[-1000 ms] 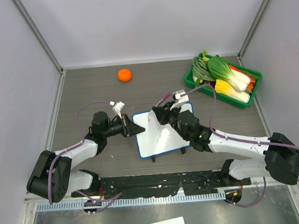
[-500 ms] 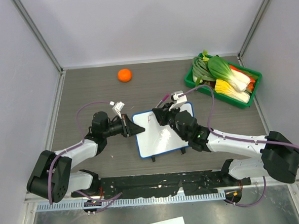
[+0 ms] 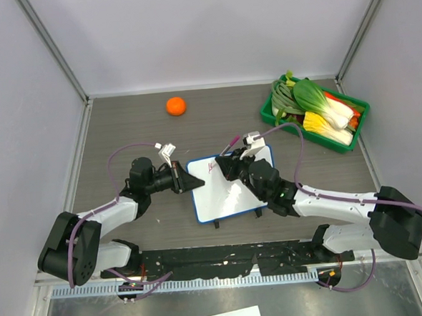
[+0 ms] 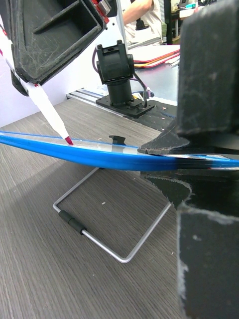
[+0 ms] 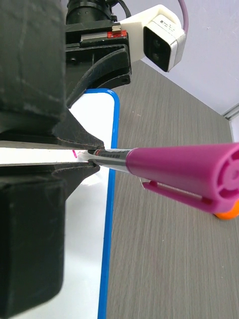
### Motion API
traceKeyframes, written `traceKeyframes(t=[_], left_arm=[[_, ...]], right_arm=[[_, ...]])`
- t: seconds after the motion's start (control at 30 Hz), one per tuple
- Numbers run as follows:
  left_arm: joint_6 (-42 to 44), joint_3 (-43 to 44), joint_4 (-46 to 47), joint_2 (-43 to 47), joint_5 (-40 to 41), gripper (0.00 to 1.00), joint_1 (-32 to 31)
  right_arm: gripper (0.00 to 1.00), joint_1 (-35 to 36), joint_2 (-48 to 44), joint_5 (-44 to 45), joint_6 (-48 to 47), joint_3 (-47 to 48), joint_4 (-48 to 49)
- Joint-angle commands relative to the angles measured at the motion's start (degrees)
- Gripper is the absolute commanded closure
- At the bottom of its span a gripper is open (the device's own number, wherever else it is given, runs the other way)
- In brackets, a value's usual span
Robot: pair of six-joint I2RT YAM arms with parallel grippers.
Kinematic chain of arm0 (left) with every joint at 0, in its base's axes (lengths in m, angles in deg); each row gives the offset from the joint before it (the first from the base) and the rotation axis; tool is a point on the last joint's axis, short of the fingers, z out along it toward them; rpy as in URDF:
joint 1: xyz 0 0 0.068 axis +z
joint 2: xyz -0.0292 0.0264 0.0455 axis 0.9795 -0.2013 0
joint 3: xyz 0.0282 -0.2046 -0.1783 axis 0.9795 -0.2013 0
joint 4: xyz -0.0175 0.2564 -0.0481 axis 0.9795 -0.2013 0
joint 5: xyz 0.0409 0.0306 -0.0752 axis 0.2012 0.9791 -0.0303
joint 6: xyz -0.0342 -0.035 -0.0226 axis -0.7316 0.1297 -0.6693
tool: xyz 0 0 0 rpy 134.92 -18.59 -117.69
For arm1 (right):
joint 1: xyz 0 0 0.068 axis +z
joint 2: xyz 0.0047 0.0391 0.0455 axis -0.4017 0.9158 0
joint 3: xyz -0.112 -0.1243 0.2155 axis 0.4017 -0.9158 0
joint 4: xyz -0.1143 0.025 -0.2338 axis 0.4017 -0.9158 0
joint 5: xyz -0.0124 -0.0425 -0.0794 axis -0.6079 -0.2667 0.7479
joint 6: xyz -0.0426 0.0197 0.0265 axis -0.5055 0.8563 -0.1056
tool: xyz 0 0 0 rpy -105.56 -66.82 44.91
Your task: Write a sentence on the whiteboard
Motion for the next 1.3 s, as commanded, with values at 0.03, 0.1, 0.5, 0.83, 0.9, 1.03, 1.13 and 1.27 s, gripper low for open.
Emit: traceKeyframes(t=[0.03,0.1,0.5,0.83,0.9,1.03,1.13,1.27], left_arm=[[9.3,-1.1,-7.3,-1.7,8.1,1.0,0.4],[9.3,-1.1,-7.3,-1.6,8.0,1.0,0.4],[9.3,-1.1,-7.3,-1.8,8.0,1.0,0.3],[9.2,-1.0,-7.2,-1.9,8.0,1.0,0.4],[9.2,-1.0,-7.2,-2.0,8.2,1.0,0.4],[9.3,-1.0,-7.2,-2.0,8.1,1.0,0.5],[9.3,-1.1,-7.3,-1.9,8.0,1.0,0.4],[9.3,-1.0,-7.2,-1.9,8.0,1.0,0.4]], right_arm=[[0.99,-0.4,-1.5,0.3,1.0,-1.8,-1.3],[0.99,-0.3,-1.7,-0.1,1.2,-2.2,-1.3],[0.99,-0.2,-3.6,-2.3,2.3,-3.2,-1.8],[0.99,-0.4,-7.8,-0.2,1.7,-2.9,-0.1],[0.99,-0.4,-7.4,0.2,1.1,-2.4,-0.3],[0.99,-0.7,-5.1,0.2,0.8,-1.3,-0.2],[0.99,-1.0,-4.4,0.4,1.1,-1.0,0.1],[0.99,-1.2,-4.3,-0.2,1.5,-1.3,2.1]])
